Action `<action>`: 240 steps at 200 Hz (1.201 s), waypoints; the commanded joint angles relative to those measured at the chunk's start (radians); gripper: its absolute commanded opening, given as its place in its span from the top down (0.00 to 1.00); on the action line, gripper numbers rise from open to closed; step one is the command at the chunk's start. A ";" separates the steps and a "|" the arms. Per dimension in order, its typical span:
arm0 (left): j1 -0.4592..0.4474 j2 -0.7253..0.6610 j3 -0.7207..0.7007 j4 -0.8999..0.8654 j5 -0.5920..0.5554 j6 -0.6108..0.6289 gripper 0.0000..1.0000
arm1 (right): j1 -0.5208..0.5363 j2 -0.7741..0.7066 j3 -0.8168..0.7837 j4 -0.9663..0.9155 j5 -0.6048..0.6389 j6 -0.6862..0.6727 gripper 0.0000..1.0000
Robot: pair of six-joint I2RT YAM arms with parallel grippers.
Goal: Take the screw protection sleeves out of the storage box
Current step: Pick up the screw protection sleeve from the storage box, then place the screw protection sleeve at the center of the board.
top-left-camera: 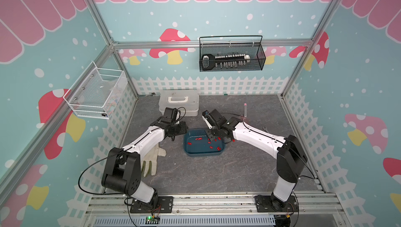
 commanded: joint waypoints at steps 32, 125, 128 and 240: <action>-0.009 0.019 0.032 -0.021 -0.041 0.026 0.43 | -0.092 -0.149 -0.157 0.002 0.017 -0.006 0.87; -0.018 0.027 0.041 -0.030 -0.053 0.027 0.43 | -0.264 -0.264 -0.373 0.075 -0.066 -0.035 0.87; -0.018 0.027 0.040 -0.030 -0.053 0.028 0.43 | -0.269 -0.266 -0.377 0.075 -0.066 -0.038 0.87; -0.027 0.030 0.049 -0.031 -0.080 0.019 0.42 | -0.365 -0.169 -0.422 0.157 -0.146 -0.082 0.86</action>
